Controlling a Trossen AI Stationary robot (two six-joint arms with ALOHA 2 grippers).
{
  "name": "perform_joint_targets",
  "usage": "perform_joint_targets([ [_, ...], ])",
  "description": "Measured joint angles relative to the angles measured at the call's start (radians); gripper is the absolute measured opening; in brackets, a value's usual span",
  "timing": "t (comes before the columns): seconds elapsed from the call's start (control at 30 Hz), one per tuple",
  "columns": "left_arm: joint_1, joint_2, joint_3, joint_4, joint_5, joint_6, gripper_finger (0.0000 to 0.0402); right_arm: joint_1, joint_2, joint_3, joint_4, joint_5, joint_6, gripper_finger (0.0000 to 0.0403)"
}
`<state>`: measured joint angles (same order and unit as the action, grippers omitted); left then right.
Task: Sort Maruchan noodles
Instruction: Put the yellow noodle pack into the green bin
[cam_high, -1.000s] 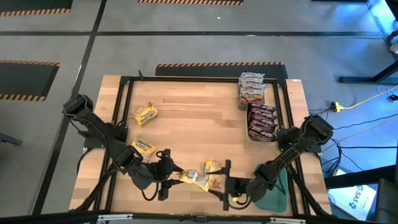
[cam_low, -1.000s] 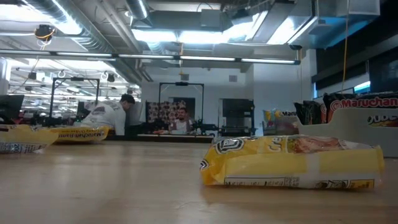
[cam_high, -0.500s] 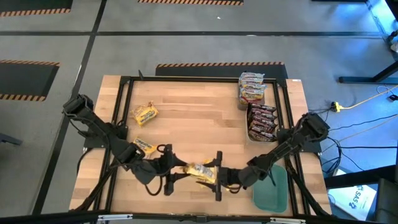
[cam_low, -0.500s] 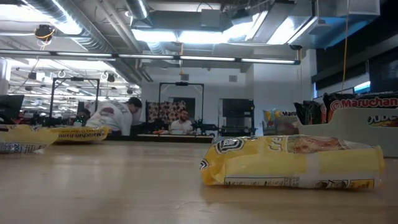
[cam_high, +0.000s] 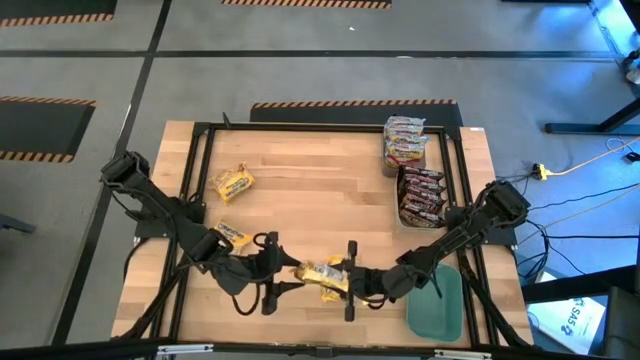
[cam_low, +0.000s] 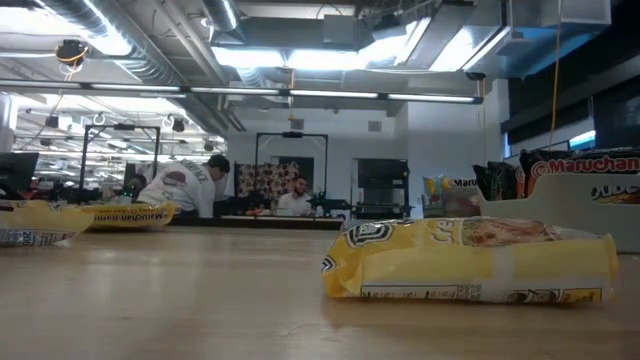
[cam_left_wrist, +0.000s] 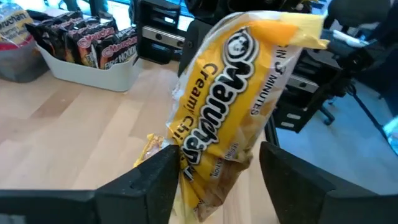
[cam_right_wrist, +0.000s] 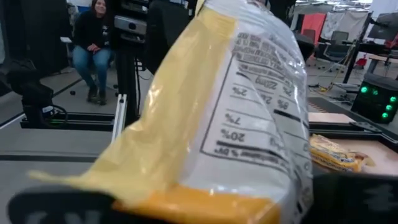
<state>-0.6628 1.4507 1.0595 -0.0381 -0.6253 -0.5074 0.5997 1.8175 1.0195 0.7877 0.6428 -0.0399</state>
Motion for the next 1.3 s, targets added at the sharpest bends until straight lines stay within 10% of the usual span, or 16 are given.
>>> perform_joint_targets([
  [0.3, -0.035, -0.175, 0.002, -0.331, 0.027, -0.038, 0.0223, 0.019, -0.029, 0.009, -0.083, 0.018, 0.018, 0.0114],
  [0.5, -0.126, -0.175, -0.035, -0.456, -0.088, -0.167, 0.0223, 0.037, -0.128, 0.108, -0.609, -0.009, 0.212, 0.0099],
  [0.9, -0.133, -0.047, -0.17, -0.255, -0.151, -0.244, 0.0222, 0.038, -0.164, 0.463, -1.828, -0.582, 0.884, 0.01],
  [1.3, -0.096, 0.022, -0.17, -0.253, -0.14, -0.244, 0.0222, 0.096, -0.164, 0.417, -2.278, -0.89, 1.027, 0.0105],
])
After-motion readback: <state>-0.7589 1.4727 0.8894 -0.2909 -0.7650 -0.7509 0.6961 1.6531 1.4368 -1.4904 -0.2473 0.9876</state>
